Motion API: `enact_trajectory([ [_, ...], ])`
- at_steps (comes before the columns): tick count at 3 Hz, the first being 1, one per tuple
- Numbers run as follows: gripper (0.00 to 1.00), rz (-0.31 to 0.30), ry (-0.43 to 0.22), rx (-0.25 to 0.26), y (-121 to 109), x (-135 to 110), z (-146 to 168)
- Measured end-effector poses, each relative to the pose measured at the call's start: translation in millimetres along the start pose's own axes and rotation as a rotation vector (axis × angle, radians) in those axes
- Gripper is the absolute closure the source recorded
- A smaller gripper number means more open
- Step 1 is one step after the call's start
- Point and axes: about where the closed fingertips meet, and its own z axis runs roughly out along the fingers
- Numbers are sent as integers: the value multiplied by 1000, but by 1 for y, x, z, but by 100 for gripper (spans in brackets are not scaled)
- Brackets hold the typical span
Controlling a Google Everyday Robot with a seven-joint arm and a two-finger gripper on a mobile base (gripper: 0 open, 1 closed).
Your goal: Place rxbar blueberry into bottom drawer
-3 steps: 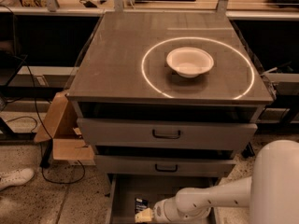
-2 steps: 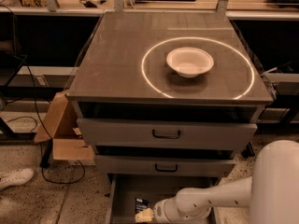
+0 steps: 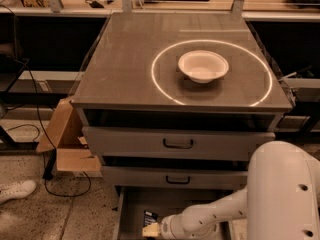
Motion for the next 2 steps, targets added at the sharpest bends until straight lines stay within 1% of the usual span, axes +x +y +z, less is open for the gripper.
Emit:
enact_trajectory([
  [1, 100, 29, -17, 18, -13, -6, 17],
  [2, 100, 32, -13, 23, -15, -6, 19],
])
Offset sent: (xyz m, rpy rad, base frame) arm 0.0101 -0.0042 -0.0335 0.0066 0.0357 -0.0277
